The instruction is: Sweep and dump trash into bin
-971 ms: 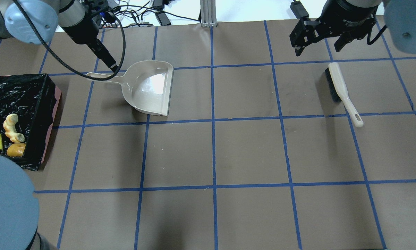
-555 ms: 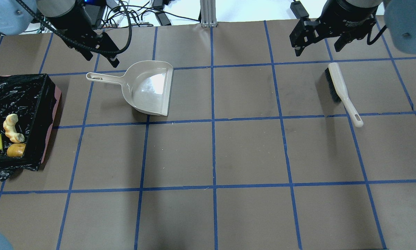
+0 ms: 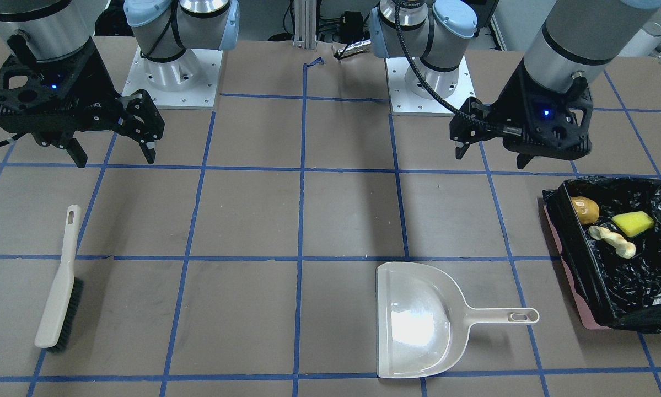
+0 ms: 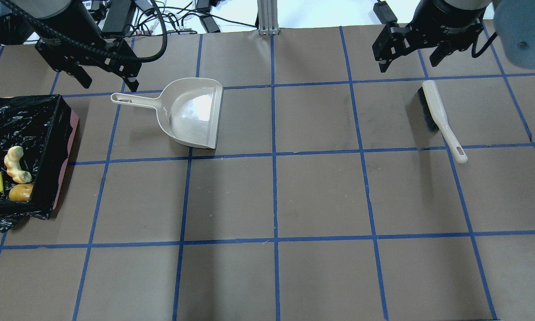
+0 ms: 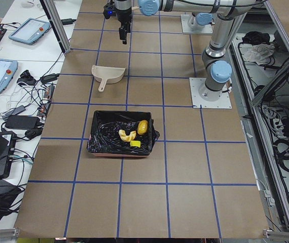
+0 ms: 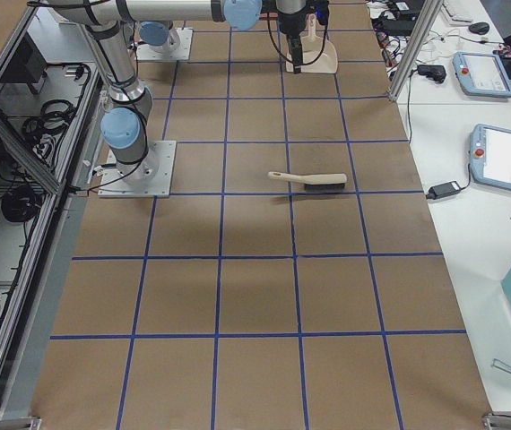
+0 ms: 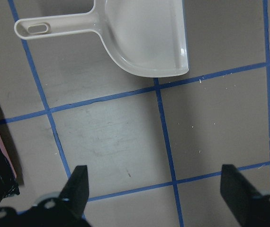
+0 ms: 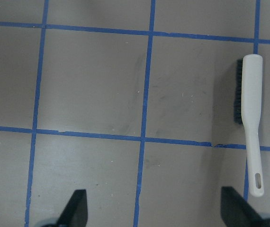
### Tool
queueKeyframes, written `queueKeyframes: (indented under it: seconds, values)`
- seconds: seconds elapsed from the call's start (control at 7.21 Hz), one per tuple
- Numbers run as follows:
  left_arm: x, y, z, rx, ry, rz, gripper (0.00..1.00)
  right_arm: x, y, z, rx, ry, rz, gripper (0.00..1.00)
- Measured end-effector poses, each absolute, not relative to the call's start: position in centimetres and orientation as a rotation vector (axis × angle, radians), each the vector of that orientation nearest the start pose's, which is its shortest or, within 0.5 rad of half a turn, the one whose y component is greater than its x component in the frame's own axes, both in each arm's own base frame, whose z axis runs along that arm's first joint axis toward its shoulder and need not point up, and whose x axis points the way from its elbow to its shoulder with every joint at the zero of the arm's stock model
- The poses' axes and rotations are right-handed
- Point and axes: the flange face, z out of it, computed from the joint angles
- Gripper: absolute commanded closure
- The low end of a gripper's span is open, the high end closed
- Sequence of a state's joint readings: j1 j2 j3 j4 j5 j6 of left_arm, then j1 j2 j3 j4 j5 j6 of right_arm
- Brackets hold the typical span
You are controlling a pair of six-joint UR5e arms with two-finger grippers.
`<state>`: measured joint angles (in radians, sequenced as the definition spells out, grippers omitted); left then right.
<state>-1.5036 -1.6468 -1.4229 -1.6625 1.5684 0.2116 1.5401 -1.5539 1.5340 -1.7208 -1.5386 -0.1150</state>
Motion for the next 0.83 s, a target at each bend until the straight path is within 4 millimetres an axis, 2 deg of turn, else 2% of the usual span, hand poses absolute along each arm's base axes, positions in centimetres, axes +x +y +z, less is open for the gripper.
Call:
queueKeyframes:
  seconds: [0.42,0.83]
  values:
    - [-10.9,-50.3,51.7,0.237,3.146,-0.017,0.00,12.1,-51.8,51.3,-0.135,3.108,-0.264,0.00]
    - [-11.1,-49.9,51.8,0.264,3.152,-0.086,0.00,12.1,-51.7,51.1,-0.135,3.107,-0.259,0.00]
